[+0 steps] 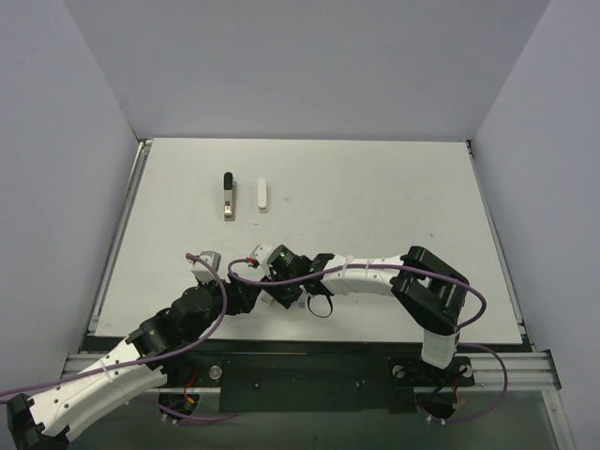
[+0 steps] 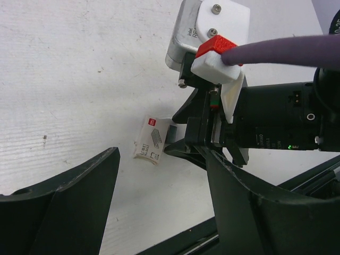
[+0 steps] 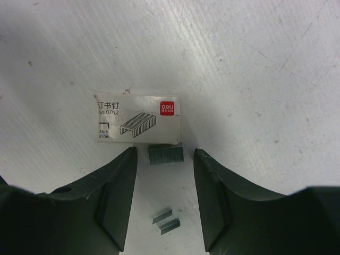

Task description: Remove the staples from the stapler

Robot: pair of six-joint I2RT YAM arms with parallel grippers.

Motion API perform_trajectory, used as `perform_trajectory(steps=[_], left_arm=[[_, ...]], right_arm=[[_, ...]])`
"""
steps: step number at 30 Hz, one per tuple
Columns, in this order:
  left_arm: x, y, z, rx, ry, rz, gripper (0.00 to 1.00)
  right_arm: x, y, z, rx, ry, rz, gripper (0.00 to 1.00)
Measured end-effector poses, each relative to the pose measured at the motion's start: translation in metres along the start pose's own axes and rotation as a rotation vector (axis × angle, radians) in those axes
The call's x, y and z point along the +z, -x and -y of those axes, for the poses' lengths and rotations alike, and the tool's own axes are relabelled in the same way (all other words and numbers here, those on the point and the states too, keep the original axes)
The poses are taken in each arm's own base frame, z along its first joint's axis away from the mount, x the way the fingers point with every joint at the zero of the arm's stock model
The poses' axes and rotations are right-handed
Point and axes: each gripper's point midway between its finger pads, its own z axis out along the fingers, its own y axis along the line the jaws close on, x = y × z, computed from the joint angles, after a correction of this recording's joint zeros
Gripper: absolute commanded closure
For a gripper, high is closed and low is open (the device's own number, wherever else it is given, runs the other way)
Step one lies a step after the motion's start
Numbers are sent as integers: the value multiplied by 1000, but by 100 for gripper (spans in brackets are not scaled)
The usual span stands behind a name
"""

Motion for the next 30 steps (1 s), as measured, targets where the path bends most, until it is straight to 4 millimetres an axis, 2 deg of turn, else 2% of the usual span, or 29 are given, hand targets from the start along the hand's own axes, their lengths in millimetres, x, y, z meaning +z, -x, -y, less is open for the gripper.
perform_trajectory(steps=[6,10,21,24,30], left_arm=[[1,-2,-1,4,6,-7,23],[1,-2,-1,4,6,-7,23],[1,-2,-1,4,8,-9,23],[1,-3,-2,5,10,-11,23],[2,-3,-2,7,12,-14,23]], right_arm=[[0,-1,-1,-10,-11,-5,66],[-1,-1,-2,-12,-10,-6,75],[-4,-3,-1,-14,-19,-15,80],[-12,-5,2,-14,-34,-18,80],[-47,-1,10,-12,-71,41,80]])
